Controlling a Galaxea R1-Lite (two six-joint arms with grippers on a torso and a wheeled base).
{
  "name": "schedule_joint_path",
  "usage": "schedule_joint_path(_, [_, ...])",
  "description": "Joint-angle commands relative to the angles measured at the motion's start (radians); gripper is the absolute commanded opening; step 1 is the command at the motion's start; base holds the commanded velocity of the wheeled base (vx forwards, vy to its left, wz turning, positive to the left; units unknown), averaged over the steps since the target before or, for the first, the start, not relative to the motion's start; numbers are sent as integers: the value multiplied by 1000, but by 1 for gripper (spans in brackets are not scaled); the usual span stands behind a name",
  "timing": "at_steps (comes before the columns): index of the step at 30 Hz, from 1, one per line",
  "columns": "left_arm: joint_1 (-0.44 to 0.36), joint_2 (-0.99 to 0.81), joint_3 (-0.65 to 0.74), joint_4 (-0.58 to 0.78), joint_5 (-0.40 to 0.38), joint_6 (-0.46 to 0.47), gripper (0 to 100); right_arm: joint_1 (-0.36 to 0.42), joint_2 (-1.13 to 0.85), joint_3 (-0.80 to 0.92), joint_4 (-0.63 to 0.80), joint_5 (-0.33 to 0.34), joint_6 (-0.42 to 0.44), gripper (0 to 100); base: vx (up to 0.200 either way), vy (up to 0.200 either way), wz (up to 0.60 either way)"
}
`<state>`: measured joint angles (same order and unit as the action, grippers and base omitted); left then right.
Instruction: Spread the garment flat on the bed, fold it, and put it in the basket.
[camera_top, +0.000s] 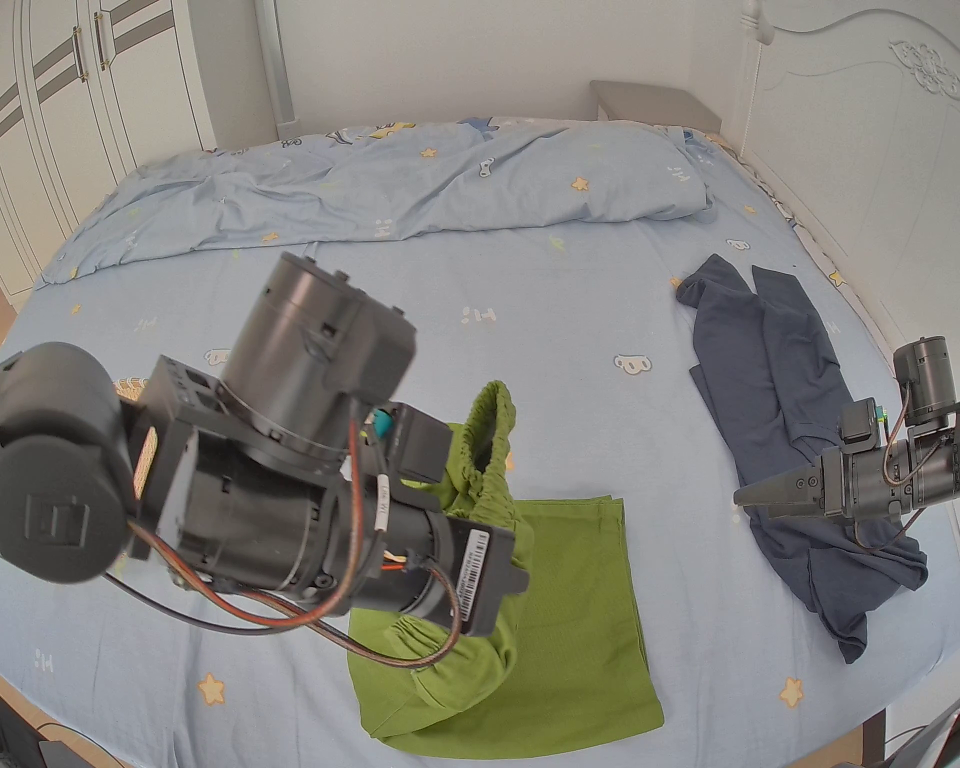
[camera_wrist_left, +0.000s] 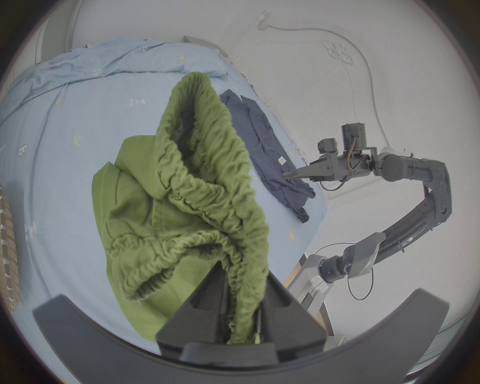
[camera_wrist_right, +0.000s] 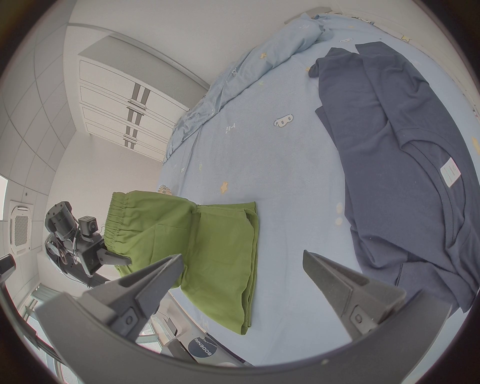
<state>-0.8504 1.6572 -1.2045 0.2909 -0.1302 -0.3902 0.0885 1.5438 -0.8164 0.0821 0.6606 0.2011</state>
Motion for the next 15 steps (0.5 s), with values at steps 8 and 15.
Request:
schedule_joint_path(8, [-70,95,5,-22,14,-39,0,0,18,3,-2,2,-5,100,0,0,0])
schedule_joint_path(15, [-88,170,5,-78,43,-53,0,2,18,3,-1,2,-5,100,0,0,0])
